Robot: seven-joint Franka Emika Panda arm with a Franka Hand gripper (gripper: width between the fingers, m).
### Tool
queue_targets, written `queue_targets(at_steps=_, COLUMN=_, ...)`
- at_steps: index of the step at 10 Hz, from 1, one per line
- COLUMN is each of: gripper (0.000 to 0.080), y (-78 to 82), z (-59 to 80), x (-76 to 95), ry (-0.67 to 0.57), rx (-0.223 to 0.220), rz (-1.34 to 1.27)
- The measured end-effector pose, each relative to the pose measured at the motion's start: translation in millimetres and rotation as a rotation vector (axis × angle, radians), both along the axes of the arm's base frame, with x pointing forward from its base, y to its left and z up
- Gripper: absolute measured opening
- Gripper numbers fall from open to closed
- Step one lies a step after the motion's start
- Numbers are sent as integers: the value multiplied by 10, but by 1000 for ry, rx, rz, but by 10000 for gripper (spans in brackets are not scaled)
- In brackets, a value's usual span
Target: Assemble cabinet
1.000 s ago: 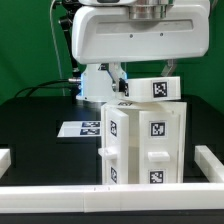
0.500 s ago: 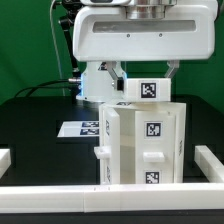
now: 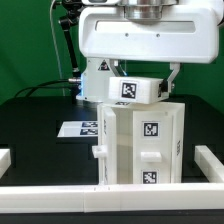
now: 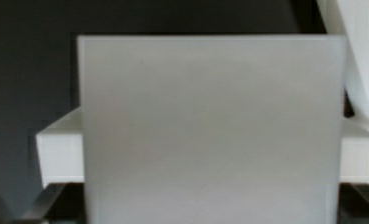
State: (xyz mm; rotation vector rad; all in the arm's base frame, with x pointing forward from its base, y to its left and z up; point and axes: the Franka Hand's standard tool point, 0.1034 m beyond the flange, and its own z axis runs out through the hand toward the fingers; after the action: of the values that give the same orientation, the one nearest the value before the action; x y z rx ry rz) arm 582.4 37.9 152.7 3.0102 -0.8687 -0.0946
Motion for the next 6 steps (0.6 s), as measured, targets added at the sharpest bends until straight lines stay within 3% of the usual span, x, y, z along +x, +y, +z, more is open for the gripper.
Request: queue_targets(at_steps=6, gripper=563, y=38, z=0, x=31, ry=-6, rx=0, rz=-408)
